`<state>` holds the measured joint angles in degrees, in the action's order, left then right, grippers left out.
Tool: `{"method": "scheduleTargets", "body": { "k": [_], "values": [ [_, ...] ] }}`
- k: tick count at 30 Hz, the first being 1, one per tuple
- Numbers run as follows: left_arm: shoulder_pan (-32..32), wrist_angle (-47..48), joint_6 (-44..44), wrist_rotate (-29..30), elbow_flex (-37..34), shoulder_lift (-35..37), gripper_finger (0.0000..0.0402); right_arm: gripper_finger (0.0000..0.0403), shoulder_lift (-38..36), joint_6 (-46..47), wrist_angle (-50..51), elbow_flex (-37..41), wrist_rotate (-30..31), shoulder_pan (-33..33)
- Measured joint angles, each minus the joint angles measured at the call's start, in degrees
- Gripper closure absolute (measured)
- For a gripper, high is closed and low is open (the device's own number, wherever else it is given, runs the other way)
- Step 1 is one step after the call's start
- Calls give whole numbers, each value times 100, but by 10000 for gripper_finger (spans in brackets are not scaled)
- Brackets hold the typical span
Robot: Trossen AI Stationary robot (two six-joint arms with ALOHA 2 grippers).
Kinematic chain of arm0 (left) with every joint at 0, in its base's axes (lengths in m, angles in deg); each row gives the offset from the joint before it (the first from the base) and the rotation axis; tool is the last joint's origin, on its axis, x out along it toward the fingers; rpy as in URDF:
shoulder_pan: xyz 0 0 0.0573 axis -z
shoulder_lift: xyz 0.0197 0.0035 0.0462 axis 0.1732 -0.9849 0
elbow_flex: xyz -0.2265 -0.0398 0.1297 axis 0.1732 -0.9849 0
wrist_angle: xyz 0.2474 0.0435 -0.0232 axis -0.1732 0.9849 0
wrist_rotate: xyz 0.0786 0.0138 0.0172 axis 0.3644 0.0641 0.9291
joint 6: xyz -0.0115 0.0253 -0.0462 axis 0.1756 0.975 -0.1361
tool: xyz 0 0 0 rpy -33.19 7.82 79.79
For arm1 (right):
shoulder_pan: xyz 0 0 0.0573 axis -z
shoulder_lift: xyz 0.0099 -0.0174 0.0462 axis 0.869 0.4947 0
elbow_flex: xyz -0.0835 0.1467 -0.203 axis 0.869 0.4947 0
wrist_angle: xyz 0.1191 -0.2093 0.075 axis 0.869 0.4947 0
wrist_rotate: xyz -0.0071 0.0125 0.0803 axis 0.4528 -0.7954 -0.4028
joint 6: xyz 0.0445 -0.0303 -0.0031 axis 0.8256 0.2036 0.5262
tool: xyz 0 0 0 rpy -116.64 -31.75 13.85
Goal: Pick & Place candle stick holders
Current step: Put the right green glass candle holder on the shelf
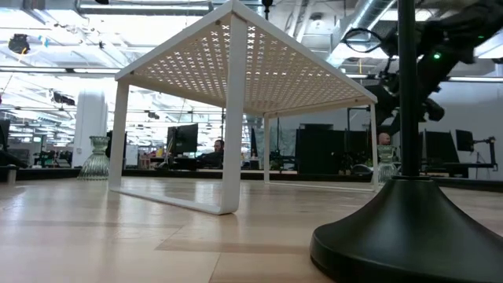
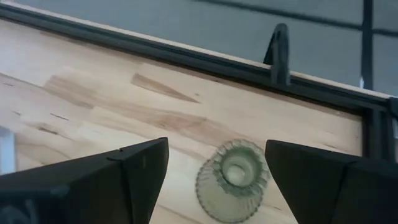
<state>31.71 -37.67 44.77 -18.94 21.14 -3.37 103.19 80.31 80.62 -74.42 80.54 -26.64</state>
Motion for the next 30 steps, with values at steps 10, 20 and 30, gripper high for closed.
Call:
{"method": "scheduleTargets", "body": {
  "k": [10,20,30],
  "values": [
    [0,2,-8,0,0,0,247,143,-1103,-59,-1152,1313,289,-359],
    [0,1,65,-16,0,0,247,142,-1243,45,-1386,1844,229,-566],
    [0,2,289,-152,0,0,247,87,-1241,-491,-1463,1844,-24,-563]
  ]
}}
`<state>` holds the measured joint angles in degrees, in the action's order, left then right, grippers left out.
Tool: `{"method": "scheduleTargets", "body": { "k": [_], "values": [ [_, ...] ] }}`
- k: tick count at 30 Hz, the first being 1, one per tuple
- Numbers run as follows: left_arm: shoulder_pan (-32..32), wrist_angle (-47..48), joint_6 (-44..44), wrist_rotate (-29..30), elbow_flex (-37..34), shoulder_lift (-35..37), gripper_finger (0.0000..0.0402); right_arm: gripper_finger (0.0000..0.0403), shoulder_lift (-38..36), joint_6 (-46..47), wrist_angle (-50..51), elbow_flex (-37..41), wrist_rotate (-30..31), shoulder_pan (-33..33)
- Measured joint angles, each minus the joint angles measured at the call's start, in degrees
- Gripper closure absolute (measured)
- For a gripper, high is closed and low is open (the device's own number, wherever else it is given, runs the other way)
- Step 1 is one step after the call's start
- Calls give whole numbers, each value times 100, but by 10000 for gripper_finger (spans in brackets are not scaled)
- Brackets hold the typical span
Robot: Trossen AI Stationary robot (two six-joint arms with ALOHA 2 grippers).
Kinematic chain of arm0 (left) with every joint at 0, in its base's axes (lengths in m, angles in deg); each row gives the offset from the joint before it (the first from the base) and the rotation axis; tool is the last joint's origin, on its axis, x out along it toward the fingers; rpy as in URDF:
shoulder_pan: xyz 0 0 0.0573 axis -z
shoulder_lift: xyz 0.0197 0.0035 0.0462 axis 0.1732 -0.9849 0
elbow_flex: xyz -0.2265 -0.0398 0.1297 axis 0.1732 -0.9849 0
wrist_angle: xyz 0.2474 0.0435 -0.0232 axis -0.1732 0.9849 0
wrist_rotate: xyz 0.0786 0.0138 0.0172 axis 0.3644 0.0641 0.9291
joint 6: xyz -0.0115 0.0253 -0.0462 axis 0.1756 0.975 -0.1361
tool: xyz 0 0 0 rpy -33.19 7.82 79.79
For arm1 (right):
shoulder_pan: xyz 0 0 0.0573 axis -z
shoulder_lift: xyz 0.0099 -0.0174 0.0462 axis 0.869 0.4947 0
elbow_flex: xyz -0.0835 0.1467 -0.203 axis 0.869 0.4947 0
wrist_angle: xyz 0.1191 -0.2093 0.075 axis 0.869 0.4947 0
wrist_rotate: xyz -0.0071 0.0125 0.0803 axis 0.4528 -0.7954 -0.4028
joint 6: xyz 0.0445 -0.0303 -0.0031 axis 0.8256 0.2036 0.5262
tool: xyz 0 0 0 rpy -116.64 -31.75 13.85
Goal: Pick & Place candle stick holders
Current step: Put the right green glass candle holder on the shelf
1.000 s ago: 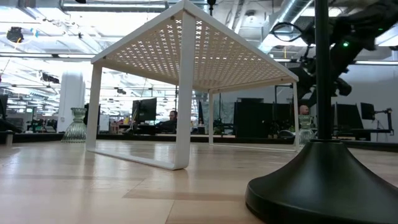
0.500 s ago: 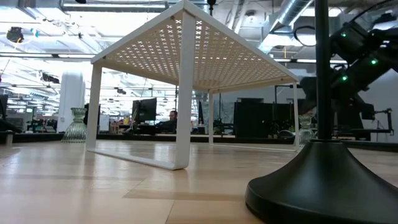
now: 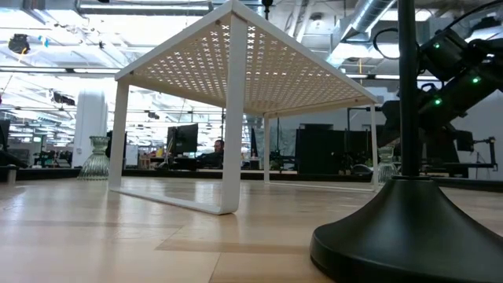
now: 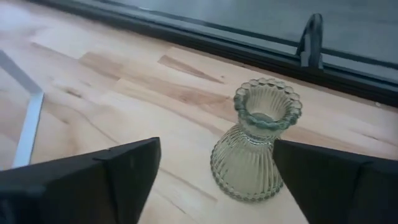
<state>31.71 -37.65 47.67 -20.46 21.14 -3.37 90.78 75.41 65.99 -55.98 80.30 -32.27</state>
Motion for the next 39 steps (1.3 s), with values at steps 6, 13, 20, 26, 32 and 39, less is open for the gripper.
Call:
{"method": "scheduleTargets", "body": {
  "k": [6,13,20,26,32,39],
  "values": [
    [0,0,92,-1,0,0,247,26,0,-4,-154,0,213,20],
    [0,0,89,-1,0,0,247,17,328,-7,-355,-2,341,32],
    [0,-2,89,-1,0,0,247,28,996,-78,-1260,-4,484,248],
    [0,-2,58,-3,0,0,247,30,1431,-98,-1402,-4,468,526],
    [0,-2,48,-1,0,0,247,30,1880,-376,-2201,-4,329,553],
    [0,-4,48,-1,0,0,247,48,2368,-266,-2321,-4,304,551]
  ]
}}
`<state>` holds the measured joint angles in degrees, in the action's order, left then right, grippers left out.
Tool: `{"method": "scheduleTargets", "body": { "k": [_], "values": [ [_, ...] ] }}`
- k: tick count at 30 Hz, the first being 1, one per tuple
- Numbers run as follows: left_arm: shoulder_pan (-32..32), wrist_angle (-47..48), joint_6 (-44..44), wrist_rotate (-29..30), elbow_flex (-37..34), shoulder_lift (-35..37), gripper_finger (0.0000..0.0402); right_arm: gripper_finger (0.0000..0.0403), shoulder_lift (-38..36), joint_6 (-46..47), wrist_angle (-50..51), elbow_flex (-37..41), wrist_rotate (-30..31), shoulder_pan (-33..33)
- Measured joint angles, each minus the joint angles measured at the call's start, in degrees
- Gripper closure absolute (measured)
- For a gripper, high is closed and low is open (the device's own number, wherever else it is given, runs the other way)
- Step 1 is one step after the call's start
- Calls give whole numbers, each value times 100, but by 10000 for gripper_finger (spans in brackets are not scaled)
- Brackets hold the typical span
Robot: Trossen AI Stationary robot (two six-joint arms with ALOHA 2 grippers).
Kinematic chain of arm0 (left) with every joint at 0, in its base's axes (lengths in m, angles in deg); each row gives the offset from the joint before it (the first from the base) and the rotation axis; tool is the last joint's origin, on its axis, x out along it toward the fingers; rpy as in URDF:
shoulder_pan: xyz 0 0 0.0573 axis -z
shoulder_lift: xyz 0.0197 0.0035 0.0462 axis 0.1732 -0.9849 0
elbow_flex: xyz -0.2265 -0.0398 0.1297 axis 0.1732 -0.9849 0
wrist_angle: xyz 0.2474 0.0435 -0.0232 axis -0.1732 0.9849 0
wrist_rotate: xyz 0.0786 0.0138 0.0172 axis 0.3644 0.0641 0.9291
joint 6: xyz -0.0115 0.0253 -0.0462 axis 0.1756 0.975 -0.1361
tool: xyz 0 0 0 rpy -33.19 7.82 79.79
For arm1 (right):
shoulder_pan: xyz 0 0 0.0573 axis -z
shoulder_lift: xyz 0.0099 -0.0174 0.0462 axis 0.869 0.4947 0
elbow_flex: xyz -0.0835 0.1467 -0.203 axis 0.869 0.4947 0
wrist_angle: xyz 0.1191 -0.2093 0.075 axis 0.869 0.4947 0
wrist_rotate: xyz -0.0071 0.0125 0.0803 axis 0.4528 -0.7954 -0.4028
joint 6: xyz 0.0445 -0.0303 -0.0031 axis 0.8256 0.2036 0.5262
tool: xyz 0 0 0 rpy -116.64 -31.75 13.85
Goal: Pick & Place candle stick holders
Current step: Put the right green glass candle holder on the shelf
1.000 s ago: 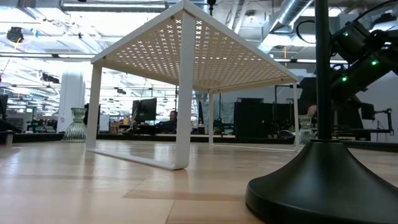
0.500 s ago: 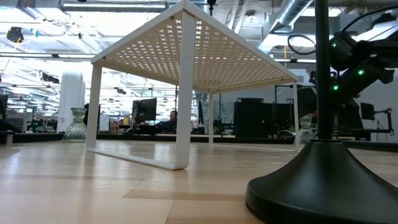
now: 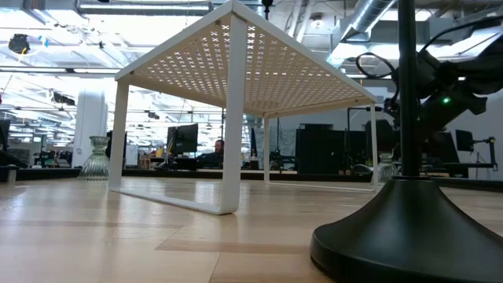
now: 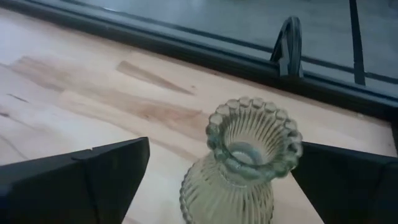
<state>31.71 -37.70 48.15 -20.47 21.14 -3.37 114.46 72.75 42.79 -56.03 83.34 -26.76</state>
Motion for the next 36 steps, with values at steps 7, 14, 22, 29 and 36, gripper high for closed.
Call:
{"method": "scheduleTargets", "body": {
  "k": [7,14,22,29,36],
  "values": [
    [0,0,-2,0,0,0,247,101,356,-193,-571,0,8,27],
    [0,0,-2,1,0,0,247,129,660,-188,-890,0,13,37],
    [0,0,-2,31,0,0,247,236,856,-129,-934,0,13,28],
    [0,0,-2,46,0,0,247,280,854,-127,-949,-4,14,24],
    [0,0,-12,48,0,0,247,280,852,-127,-949,-4,14,15]
  ]
}}
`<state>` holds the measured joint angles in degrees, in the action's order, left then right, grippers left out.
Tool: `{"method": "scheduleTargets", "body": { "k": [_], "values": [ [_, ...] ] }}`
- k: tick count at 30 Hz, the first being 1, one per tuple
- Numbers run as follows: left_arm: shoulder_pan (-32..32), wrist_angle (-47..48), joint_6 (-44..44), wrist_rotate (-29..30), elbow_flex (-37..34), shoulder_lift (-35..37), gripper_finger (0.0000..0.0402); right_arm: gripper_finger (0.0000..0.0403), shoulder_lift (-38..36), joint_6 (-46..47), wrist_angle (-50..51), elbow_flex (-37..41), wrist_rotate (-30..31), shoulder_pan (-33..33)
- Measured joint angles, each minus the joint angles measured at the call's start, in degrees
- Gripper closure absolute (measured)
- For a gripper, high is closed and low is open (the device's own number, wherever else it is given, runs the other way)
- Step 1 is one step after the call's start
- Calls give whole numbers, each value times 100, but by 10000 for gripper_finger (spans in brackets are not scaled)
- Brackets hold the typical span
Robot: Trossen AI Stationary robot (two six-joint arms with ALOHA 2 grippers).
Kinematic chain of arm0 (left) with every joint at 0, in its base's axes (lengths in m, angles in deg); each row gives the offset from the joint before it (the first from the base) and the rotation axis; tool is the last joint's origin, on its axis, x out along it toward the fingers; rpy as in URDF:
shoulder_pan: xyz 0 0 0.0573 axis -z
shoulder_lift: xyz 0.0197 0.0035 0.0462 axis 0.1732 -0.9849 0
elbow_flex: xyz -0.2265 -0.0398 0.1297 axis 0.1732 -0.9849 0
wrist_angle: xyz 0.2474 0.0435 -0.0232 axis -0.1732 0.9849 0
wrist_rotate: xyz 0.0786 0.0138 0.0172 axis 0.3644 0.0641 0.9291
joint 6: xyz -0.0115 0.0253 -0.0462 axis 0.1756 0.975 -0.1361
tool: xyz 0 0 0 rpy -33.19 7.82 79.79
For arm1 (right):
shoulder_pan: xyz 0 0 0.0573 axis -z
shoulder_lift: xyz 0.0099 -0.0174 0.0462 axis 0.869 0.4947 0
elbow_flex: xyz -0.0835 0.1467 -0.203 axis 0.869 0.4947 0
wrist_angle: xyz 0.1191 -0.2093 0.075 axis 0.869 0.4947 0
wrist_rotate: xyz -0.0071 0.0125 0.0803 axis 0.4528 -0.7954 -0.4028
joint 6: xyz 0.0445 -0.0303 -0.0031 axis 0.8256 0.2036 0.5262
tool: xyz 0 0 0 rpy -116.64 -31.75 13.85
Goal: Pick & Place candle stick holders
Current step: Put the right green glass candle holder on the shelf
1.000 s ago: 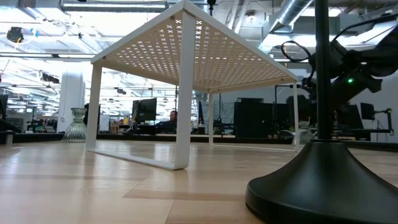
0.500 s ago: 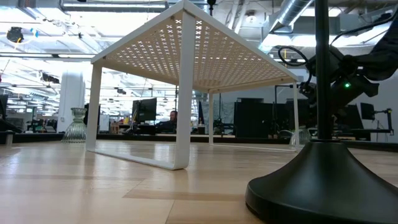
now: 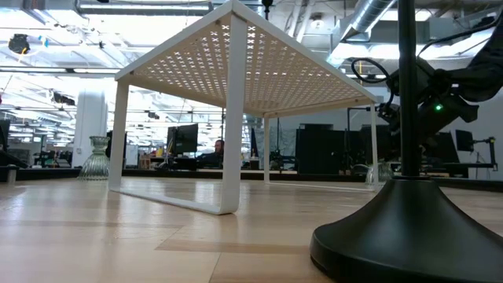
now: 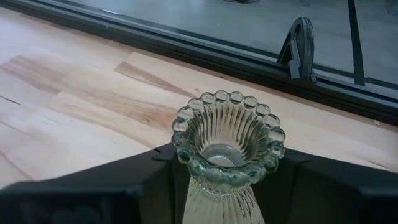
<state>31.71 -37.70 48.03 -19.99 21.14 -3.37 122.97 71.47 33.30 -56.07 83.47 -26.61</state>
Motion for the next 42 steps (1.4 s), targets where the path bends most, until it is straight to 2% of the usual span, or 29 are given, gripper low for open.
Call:
{"method": "scheduleTargets", "body": {
  "k": [5,15,20,27,33,37,42],
  "values": [
    [-1,2,-98,0,0,0,247,280,-155,-2,18,4,-14,0],
    [-1,2,-91,-2,0,0,247,280,-1035,-67,145,-35,-11,7],
    [0,2,-88,-2,0,0,247,280,-1579,-606,600,-510,-5,-54],
    [0,2,-84,-4,0,0,247,280,-2067,-1454,1707,-1629,-2,-204],
    [-1,2,-78,-4,0,0,247,280,-2266,-2003,2045,-2480,-204,-772],
    [-2,4,-78,-4,0,0,247,279,-2340,-2004,2049,-2858,-614,-1344],
    [-2,3,-80,-4,0,0,247,276,-2318,-1740,2064,-3001,-644,-2292]
  ]
}}
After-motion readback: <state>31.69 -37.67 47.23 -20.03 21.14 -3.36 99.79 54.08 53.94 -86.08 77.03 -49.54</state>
